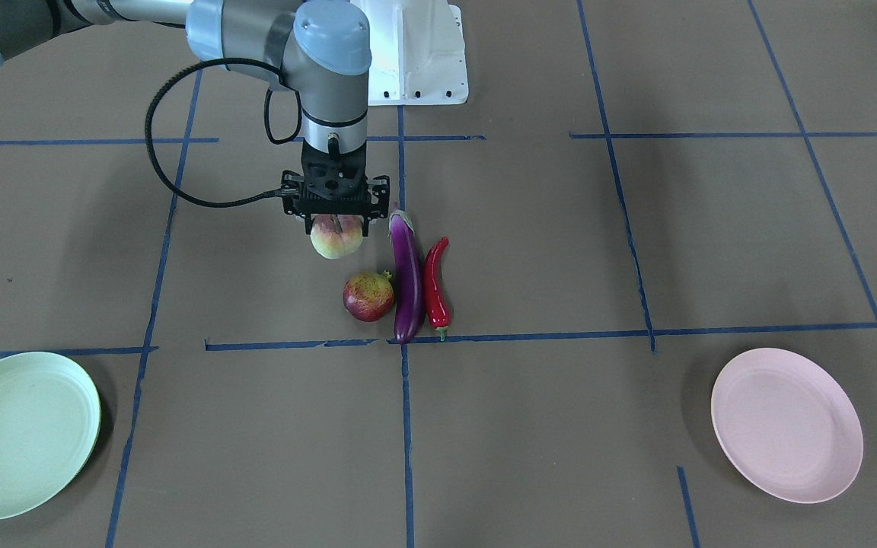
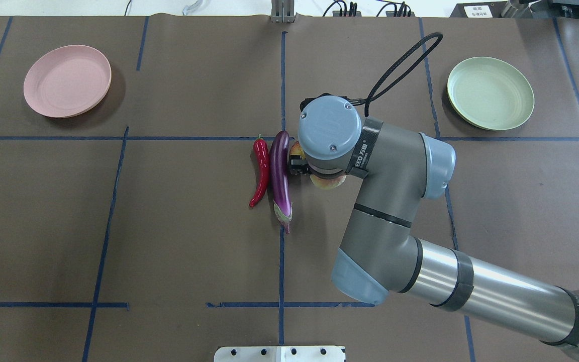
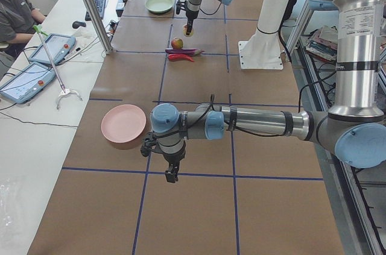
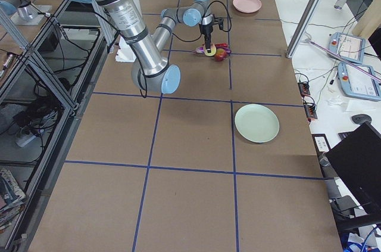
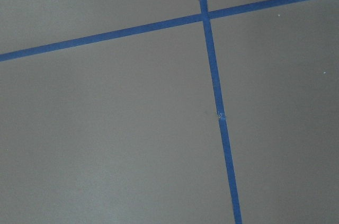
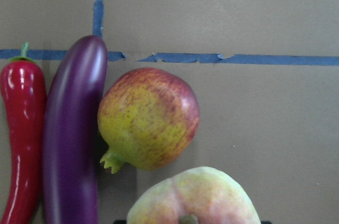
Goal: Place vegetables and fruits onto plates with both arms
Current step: 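Carry the peach to the pale green plate and release it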
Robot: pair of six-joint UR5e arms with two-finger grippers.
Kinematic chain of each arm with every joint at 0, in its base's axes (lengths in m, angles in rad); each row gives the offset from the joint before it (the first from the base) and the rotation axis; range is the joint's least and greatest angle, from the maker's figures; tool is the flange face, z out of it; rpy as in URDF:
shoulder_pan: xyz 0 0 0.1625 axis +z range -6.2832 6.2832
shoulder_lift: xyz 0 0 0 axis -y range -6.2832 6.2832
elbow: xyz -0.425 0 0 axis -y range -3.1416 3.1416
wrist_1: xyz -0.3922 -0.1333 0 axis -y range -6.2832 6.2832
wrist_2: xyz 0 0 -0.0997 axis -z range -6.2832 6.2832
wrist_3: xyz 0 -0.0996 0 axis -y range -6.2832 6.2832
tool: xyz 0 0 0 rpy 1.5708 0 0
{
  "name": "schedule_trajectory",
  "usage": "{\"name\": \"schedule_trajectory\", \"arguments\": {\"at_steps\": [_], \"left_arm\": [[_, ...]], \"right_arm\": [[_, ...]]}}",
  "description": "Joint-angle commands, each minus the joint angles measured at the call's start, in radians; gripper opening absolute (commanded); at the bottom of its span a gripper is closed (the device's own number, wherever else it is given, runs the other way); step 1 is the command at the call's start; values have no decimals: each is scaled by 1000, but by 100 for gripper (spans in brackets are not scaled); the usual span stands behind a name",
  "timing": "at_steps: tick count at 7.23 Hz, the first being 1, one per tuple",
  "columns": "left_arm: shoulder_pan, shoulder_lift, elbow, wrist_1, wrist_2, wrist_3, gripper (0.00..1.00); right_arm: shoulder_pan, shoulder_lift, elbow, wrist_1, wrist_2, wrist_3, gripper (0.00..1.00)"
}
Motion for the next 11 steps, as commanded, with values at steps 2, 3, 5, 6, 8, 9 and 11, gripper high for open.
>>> {"name": "schedule_trajectory", "arguments": {"at_steps": [2, 3, 5, 6, 8, 9, 11], "left_arm": [[3, 0, 0, 2, 0, 0, 100], [3, 0, 0, 2, 0, 0, 100], [3, 2, 0, 2, 1, 0, 100], [3, 2, 1, 3, 0, 0, 100], [3, 3, -2, 8, 0, 0, 100], [3, 3, -2, 8, 0, 0, 100], [3, 3, -2, 8, 0, 0, 100]], "right_arm": [[274, -75, 34, -59, 224, -349, 10], [380, -124, 22, -53, 306, -522, 10], [504, -222, -6, -24, 392, -720, 10], [542, -276, -89, 148, 446, -742, 10], [565, -273, -421, 540, 446, -743, 10], [567, -273, -531, 673, 446, -745, 10], [585, -275, -616, 739, 443, -794, 15]]}}
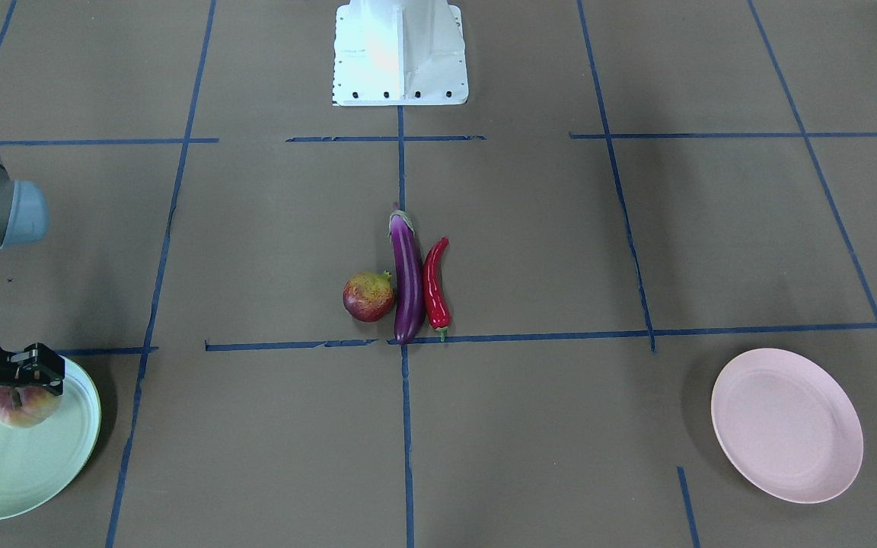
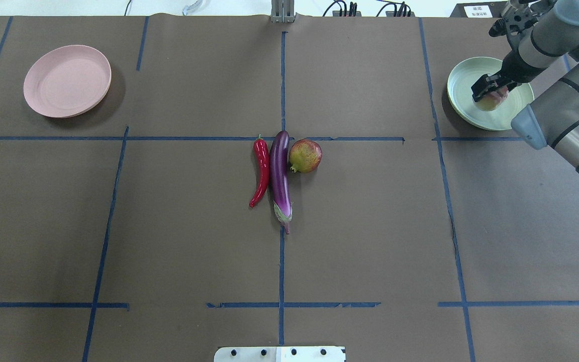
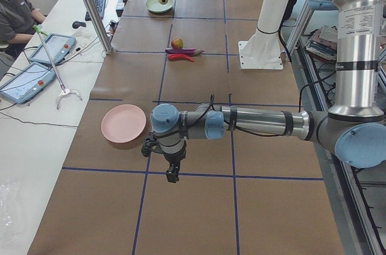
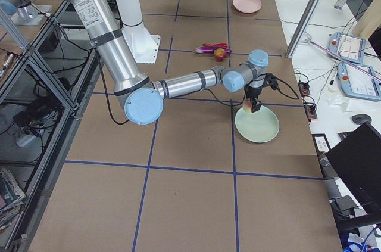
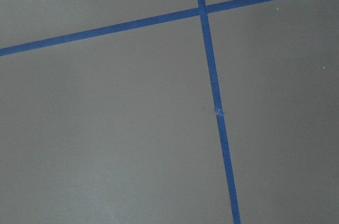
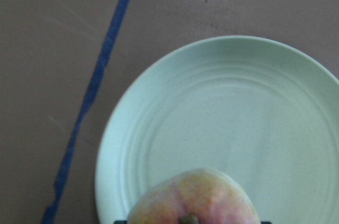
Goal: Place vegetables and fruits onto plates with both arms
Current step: 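Carry the peach to the pale green plate and release it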
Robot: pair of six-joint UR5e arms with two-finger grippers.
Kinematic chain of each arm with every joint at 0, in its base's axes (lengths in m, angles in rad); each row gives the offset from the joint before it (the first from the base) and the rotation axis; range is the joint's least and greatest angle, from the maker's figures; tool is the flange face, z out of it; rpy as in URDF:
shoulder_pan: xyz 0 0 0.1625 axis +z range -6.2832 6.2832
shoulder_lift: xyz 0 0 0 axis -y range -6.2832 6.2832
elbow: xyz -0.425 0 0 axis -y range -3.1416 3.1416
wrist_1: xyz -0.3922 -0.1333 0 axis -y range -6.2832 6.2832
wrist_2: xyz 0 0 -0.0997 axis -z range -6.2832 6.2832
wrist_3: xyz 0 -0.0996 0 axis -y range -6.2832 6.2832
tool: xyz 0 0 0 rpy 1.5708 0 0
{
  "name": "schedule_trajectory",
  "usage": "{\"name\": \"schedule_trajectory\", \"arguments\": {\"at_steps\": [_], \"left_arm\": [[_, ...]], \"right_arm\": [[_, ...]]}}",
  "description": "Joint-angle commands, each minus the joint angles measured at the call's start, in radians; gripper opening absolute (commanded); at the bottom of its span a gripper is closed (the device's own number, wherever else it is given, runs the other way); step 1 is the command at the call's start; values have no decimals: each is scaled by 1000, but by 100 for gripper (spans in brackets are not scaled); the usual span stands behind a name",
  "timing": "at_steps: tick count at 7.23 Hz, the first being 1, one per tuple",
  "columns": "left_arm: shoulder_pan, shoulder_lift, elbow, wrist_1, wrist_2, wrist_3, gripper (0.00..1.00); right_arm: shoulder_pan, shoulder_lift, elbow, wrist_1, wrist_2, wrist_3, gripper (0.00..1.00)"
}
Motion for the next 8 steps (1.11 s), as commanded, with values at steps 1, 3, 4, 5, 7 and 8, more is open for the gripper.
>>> {"name": "schedule_trajectory", "arguments": {"at_steps": [1, 3, 4, 5, 7, 8], "left_arm": [[0, 0, 0, 0, 0, 0, 100], [0, 0, 0, -3, 0, 0, 100], [0, 0, 0, -3, 0, 0, 100], [0, 0, 0, -6, 0, 0, 100], [8, -3, -11, -8, 0, 0, 100], [46, -11, -31, -8, 3, -3, 100]], "right_arm": [[22, -1, -57, 48, 1, -37, 32], [22, -11, -57, 54, 3, -37, 100], [22, -8, -48, 48, 8, -37, 100], [39, -4, -43, 41, 32, -36, 100], [114, -14, -26, 36, 110, -39, 100], [154, -16, -15, 34, 145, -40, 100]]}}
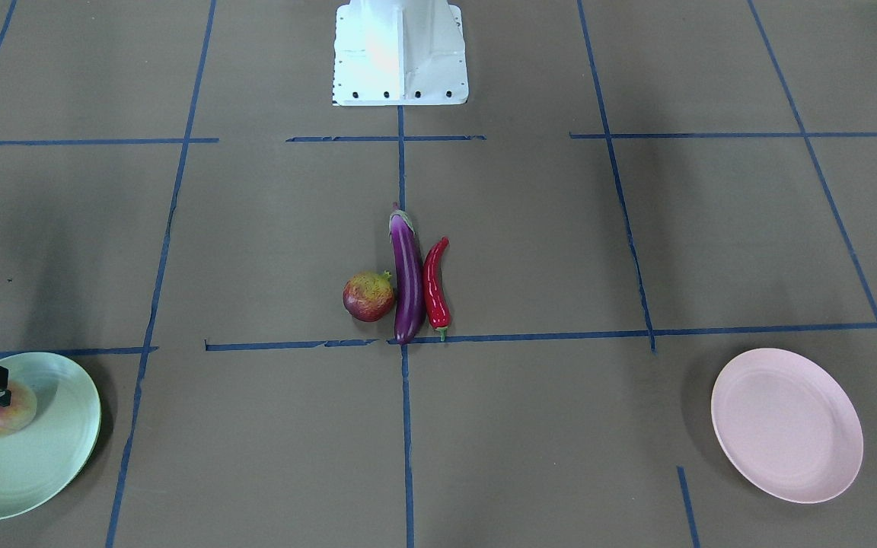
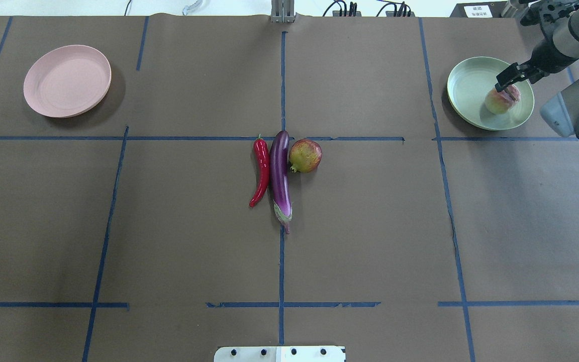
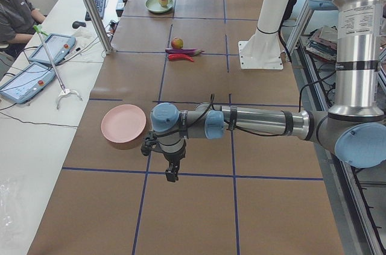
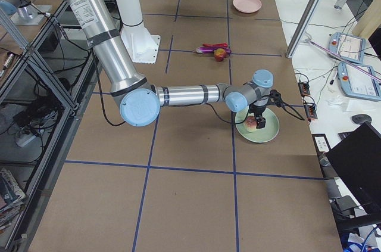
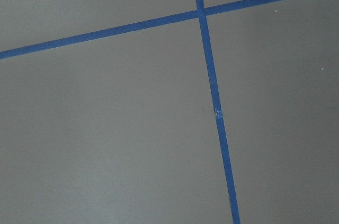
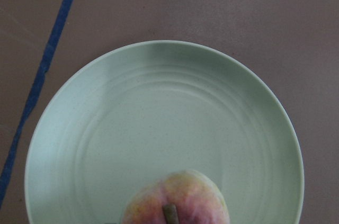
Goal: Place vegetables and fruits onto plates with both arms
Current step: 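Carry the peach to the pale green plate and release it, then withdraw the right gripper while moving the left gripper toward the eggplant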
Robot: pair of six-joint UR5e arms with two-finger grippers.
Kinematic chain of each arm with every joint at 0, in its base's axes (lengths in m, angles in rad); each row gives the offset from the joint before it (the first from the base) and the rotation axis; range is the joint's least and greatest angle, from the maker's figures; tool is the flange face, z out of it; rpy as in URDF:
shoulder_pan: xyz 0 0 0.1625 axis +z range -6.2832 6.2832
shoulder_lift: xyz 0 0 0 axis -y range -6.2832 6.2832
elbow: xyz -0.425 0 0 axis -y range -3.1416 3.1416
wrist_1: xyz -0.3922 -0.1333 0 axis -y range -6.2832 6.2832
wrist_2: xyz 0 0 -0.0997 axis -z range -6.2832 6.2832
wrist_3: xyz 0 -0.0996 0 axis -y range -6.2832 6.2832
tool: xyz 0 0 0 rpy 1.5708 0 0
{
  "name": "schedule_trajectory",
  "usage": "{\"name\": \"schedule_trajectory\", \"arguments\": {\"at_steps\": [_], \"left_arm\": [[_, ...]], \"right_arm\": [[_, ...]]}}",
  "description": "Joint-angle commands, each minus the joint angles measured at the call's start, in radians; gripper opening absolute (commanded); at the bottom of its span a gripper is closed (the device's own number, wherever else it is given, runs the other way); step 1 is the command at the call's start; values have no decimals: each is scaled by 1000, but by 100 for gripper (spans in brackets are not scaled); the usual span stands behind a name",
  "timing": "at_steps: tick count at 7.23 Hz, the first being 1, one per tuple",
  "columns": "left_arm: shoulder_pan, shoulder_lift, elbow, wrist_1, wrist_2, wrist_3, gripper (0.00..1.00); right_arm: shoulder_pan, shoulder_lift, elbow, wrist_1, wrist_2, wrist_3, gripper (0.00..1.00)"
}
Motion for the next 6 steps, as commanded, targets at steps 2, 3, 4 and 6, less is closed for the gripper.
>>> {"name": "schedule_trajectory", "arguments": {"at_steps": [2, 3, 4, 6], "left_arm": [[62, -109, -58, -46, 8, -5, 100], [63, -153, -74, -49, -7, -8, 100], [98, -158, -82, -63, -89, -30, 100], [226, -198, -170, -100, -110, -427, 100]], "right_arm": [[88, -84, 77, -2, 94, -38, 100], [114, -132, 112, -22, 113, -64, 100], [133, -199, 195, -98, 114, -69, 100], [202, -329, 356, -267, 97, -153, 100]]}}
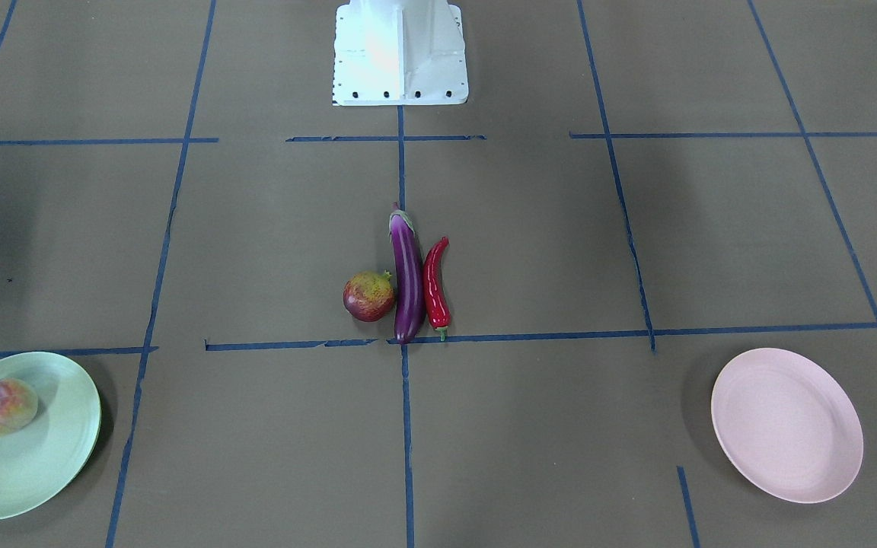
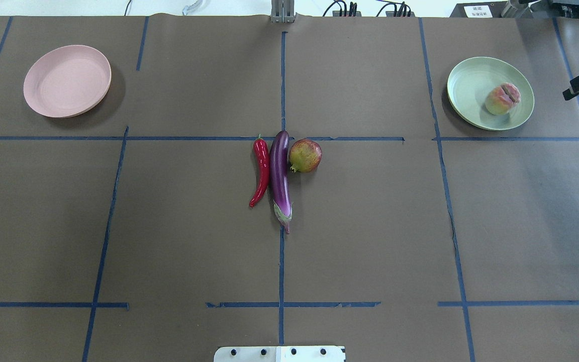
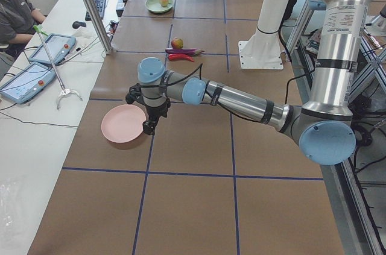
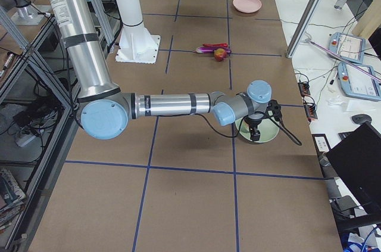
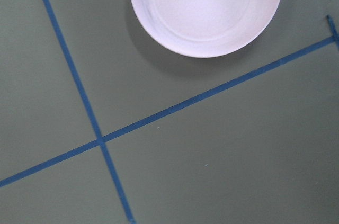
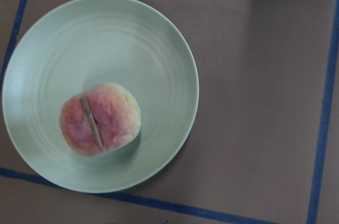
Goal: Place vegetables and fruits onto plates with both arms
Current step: 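Withdraw the right gripper while moving the left gripper toward the eggplant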
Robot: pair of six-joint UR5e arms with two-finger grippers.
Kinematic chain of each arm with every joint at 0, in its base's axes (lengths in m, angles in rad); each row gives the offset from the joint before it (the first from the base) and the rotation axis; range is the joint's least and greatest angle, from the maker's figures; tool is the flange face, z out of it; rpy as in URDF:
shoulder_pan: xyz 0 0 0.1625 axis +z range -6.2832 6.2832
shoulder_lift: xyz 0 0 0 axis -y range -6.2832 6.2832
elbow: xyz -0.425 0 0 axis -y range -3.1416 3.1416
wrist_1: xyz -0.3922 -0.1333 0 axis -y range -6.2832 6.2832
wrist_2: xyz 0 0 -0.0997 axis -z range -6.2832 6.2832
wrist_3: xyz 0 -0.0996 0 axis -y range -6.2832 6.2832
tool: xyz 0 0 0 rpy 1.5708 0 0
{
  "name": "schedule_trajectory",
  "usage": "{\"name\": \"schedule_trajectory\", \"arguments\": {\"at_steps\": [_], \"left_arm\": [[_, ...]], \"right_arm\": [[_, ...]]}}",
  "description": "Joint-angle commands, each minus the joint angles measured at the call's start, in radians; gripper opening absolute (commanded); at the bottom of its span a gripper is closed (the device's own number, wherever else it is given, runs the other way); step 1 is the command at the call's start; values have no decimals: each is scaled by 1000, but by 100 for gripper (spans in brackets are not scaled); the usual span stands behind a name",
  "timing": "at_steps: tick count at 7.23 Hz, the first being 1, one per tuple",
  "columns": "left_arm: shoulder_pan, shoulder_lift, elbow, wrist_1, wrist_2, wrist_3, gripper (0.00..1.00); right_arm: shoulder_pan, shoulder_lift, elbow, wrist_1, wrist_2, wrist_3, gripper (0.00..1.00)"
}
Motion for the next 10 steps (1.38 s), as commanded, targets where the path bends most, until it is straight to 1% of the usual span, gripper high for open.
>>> {"name": "schedule_trajectory", "arguments": {"at_steps": [1, 2, 3, 4, 5, 6, 7, 8, 9, 10], "left_arm": [[168, -54, -90, -25, -10, -362, 100], [252, -135, -106, -24, 11, -468, 100], [385, -194, -121, -24, 16, -621, 100], [514, -278, -120, -21, 19, -799, 100], [593, -329, -118, -22, 45, -978, 100], [667, -390, -108, -15, 138, -1100, 100], [749, -430, -99, -13, 216, -1218, 100], [803, -482, -70, -13, 314, -1320, 100], [845, -552, 5, -13, 373, -1380, 100], [859, -617, 82, -13, 410, -1412, 100]], "right_arm": [[83, -113, 94, -118, -16, -134, 100], [88, -122, 97, -135, -40, -159, 100], [88, -144, 111, -132, -72, -159, 100], [88, -144, 120, -132, -98, -159, 100], [88, -145, 120, -132, -99, -158, 100], [88, -145, 122, -132, -97, -158, 100], [88, -145, 123, -131, -97, -158, 100], [88, -147, 130, -131, -97, -158, 100], [88, -154, 142, -132, -97, -156, 100], [88, -154, 142, -132, -97, -156, 100]]}}
